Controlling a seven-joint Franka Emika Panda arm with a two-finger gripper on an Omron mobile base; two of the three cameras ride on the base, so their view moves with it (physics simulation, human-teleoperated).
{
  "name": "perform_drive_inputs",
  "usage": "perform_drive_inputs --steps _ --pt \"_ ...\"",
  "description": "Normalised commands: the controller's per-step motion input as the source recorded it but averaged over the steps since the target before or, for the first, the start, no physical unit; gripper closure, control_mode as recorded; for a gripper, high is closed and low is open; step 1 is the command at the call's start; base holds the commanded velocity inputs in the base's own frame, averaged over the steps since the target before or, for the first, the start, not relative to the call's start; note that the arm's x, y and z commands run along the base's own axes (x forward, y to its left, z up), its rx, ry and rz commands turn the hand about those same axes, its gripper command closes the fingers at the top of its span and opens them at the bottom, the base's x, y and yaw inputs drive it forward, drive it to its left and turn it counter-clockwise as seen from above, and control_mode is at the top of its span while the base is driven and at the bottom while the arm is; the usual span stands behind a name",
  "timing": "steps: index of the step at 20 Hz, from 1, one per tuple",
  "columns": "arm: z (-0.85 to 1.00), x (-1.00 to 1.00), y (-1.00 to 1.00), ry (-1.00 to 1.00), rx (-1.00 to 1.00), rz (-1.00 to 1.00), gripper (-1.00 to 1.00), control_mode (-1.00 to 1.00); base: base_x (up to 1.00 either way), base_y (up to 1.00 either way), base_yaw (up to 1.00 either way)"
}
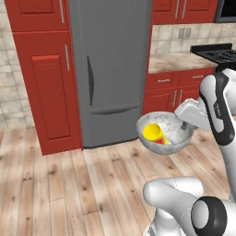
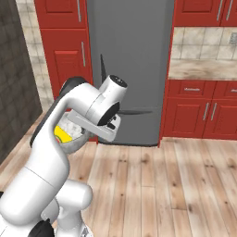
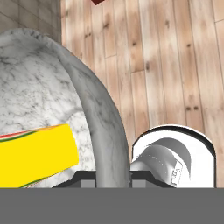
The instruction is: Place the cup inside the bowl on the dining table and move the bowl to any counter.
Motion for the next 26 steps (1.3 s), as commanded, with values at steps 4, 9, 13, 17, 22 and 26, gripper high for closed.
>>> perform_drive_inputs --steps 4,9,13,17,22,26 --pt "0.0 0.0 0.0 0.0 0.0 0.0 1.0 1.0 0.73 0.3 -0.01" --pt "0.0 0.0 0.0 0.0 0.0 0.0 1.0 1.0 0.74 0.29 -0.01" --pt "0.0 0.0 0.0 0.0 0.0 0.0 1.0 1.0 0.7 0.28 -0.01" --pt "0.0 0.0 0.0 0.0 0.0 0.0 1.0 1.0 0.72 0.24 -0.01" --pt "0.0 0.0 0.0 0.0 0.0 0.0 1.0 1.0 0.6 0.14 0.0" --pt "0.0 0.0 0.0 0.0 0.0 0.0 1.0 1.0 0.45 0.0 -0.01"
